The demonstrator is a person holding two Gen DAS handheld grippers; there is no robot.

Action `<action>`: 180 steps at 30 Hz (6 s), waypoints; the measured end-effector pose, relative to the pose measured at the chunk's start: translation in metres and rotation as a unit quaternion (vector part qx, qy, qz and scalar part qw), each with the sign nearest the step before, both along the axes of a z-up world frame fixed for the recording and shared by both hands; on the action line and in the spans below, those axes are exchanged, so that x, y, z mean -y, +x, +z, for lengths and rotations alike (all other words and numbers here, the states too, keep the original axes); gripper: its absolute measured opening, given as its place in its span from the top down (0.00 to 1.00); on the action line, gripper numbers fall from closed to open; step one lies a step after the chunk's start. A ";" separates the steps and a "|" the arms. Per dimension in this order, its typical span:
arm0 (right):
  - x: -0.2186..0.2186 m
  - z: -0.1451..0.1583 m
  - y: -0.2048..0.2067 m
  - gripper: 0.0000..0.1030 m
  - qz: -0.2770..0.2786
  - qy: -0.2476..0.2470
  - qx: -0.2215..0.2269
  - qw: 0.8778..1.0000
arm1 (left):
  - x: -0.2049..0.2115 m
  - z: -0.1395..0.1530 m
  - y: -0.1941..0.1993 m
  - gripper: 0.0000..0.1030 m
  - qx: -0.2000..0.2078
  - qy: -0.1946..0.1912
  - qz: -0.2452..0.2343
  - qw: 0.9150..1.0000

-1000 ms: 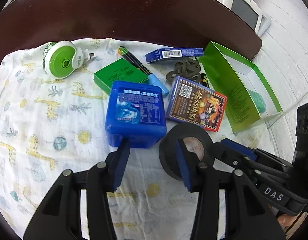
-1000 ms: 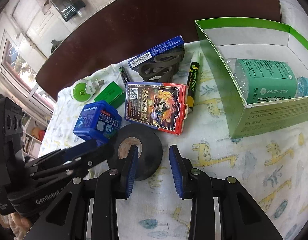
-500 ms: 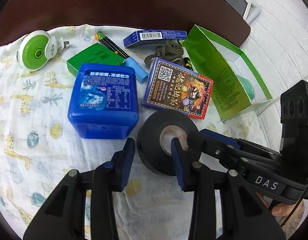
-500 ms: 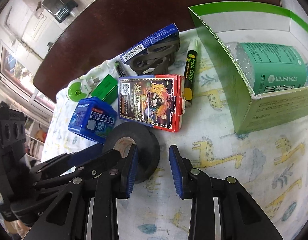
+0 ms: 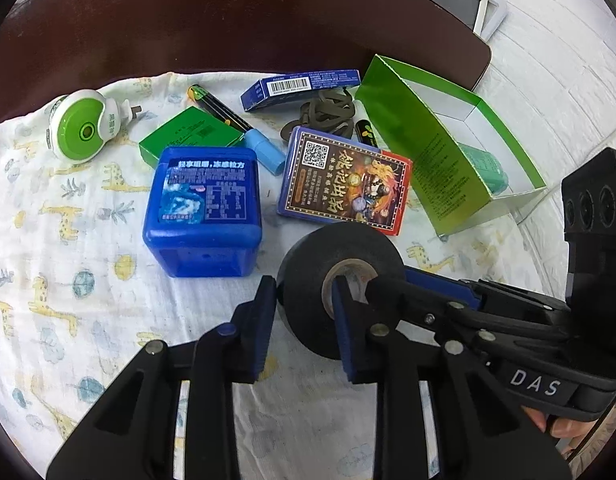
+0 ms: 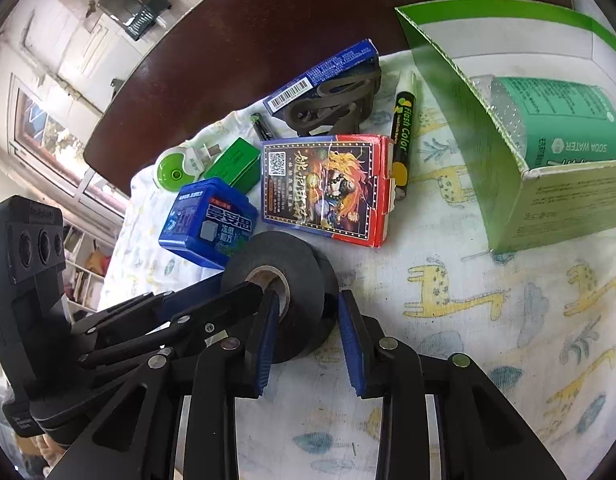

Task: Organize rigid objects
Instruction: 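Grasp the black tape roll with the right gripper and lift it, then carry the tape roll into the green box and release it, then move the right gripper to the blue square box and grasp it, then lift the blue box with the right gripper and carry it over the green box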

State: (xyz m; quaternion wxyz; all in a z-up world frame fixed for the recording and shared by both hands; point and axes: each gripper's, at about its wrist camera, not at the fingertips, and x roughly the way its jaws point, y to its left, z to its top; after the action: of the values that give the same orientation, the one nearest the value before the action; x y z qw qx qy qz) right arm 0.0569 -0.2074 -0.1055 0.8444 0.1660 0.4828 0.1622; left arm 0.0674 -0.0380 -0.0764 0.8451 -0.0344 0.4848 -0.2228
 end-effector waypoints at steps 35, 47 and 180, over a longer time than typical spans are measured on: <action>0.155 0.082 0.016 0.67 -0.108 0.013 0.138 0.984 | 0.164 0.077 0.053 0.76 0.085 0.019 -0.110 0.990; 0.180 0.056 0.038 0.67 -0.125 0.026 0.107 0.986 | 0.187 0.053 0.074 0.77 0.057 0.030 -0.118 0.991; -0.078 0.021 0.001 0.57 0.050 0.065 -0.015 0.997 | -0.065 -0.015 -0.026 0.55 0.007 0.008 0.001 1.000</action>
State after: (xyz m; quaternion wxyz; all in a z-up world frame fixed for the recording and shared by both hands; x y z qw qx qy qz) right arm 0.0578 -0.1292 -0.0848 0.8152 0.1986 0.4917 0.2329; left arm 0.0413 0.0266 -0.0918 0.8488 -0.0261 0.4809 -0.2184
